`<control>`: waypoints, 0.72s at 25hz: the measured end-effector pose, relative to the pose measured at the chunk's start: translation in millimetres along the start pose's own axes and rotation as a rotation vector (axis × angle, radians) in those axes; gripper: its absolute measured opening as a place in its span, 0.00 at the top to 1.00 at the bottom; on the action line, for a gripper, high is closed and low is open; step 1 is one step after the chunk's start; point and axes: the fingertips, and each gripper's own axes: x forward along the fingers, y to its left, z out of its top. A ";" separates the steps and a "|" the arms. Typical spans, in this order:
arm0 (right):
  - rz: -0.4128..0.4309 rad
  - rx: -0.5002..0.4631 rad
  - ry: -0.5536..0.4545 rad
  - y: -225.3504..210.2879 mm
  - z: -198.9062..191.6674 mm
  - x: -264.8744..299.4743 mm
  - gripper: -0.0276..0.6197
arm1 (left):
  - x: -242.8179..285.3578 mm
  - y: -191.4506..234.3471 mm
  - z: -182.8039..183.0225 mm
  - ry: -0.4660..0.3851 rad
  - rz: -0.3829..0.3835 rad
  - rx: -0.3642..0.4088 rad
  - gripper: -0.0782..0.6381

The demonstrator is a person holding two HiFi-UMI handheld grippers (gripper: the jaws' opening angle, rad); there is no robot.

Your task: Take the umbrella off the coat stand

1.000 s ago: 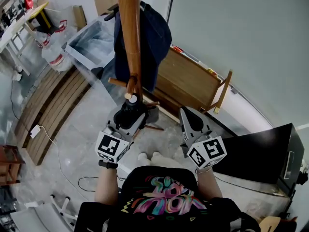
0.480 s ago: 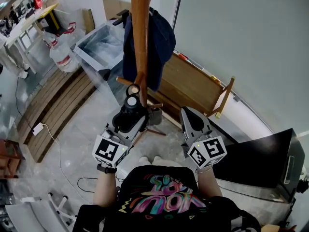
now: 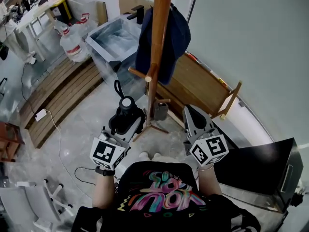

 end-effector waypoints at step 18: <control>0.056 -0.057 0.083 12.3 -32.0 1.7 0.93 | -48.6 26.2 -46.4 0.080 0.188 -0.077 0.58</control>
